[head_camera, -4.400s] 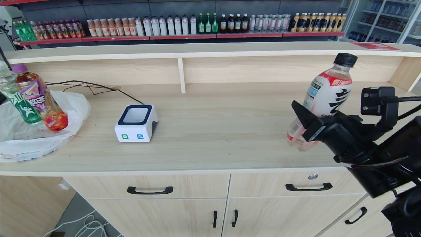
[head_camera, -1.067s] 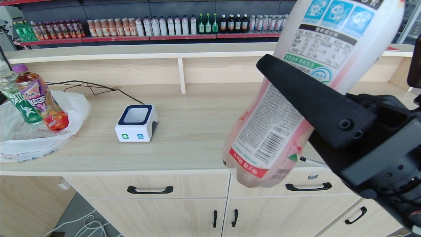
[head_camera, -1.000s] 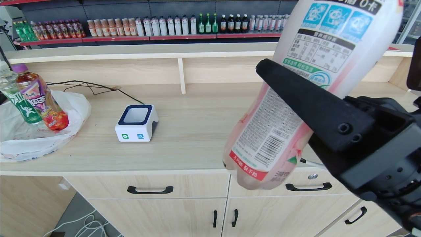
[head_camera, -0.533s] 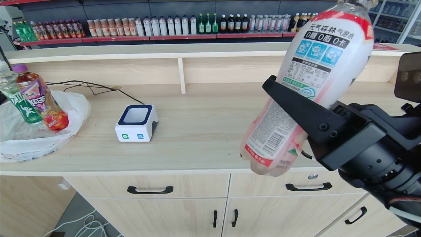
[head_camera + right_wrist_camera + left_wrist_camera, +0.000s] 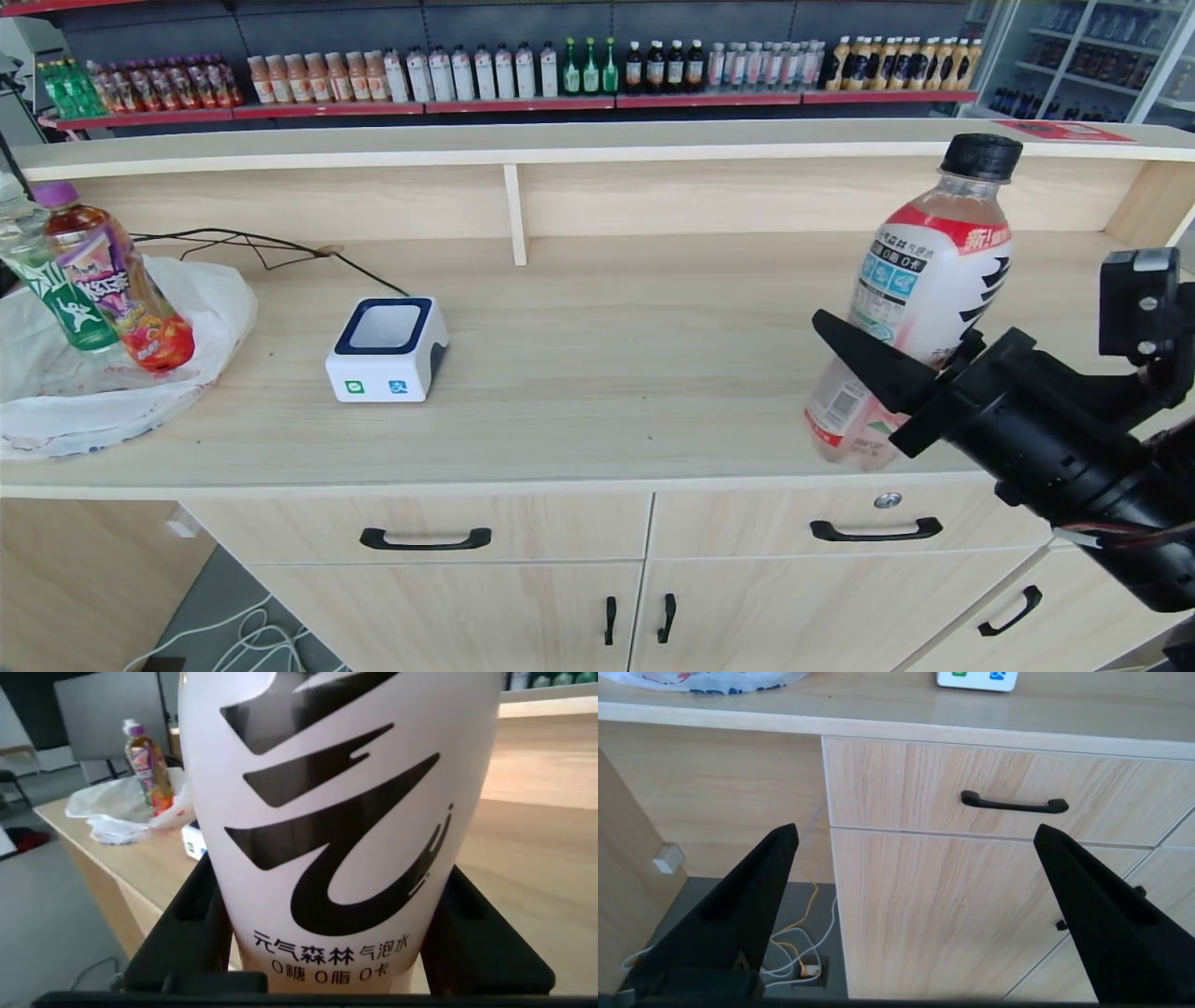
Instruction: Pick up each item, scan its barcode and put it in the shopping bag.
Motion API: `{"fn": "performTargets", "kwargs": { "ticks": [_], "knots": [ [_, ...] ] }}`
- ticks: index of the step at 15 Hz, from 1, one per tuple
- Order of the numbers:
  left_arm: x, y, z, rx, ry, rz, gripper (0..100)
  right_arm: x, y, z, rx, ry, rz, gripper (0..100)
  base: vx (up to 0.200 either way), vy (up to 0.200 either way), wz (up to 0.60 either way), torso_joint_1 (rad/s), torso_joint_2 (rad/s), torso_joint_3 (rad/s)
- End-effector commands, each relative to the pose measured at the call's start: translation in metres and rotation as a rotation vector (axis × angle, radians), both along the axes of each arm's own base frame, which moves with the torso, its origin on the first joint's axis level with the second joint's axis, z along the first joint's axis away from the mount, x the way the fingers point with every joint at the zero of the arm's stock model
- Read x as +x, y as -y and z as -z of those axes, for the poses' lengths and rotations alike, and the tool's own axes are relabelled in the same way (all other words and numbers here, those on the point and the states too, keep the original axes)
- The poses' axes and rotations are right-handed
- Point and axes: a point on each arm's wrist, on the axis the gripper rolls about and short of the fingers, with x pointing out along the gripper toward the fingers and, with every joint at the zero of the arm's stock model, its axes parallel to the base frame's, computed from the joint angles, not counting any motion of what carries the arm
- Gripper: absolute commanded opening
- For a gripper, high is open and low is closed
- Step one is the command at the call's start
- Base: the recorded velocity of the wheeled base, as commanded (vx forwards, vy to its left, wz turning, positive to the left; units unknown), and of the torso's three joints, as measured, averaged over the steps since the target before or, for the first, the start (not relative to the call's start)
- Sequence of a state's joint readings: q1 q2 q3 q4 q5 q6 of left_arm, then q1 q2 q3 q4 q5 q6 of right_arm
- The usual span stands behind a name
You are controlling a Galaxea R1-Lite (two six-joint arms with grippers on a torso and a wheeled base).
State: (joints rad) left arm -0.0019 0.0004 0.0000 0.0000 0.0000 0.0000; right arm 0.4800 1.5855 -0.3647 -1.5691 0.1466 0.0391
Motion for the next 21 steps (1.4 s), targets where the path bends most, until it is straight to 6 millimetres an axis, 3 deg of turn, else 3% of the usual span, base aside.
{"fn": "performTargets", "kwargs": {
  "ticks": [1,7,18,21],
  "knots": [
    [0.0,0.0,0.0,-0.002,-0.001,0.0,100,0.001,0.012,0.008,-0.016,-0.028,0.072,0,0.0,0.0,0.0,0.0,0.0,0.0],
    [0.0,0.0,0.0,0.0,-0.001,0.0,100,-0.002,0.033,-0.006,-0.028,0.054,0.197,0,0.0,0.0,0.0,0.0,0.0,0.0],
    [0.0,0.0,0.0,-0.002,-0.001,0.0,100,-0.001,0.032,-0.008,-0.009,0.051,0.19,0,0.0,0.0,0.0,0.0,0.0,0.0],
    [0.0,0.0,0.0,-0.002,-0.001,0.0,100,-0.004,0.032,-0.009,0.009,0.045,0.179,0,0.0,0.2,0.0,0.002,0.0,0.001]
  ]
}}
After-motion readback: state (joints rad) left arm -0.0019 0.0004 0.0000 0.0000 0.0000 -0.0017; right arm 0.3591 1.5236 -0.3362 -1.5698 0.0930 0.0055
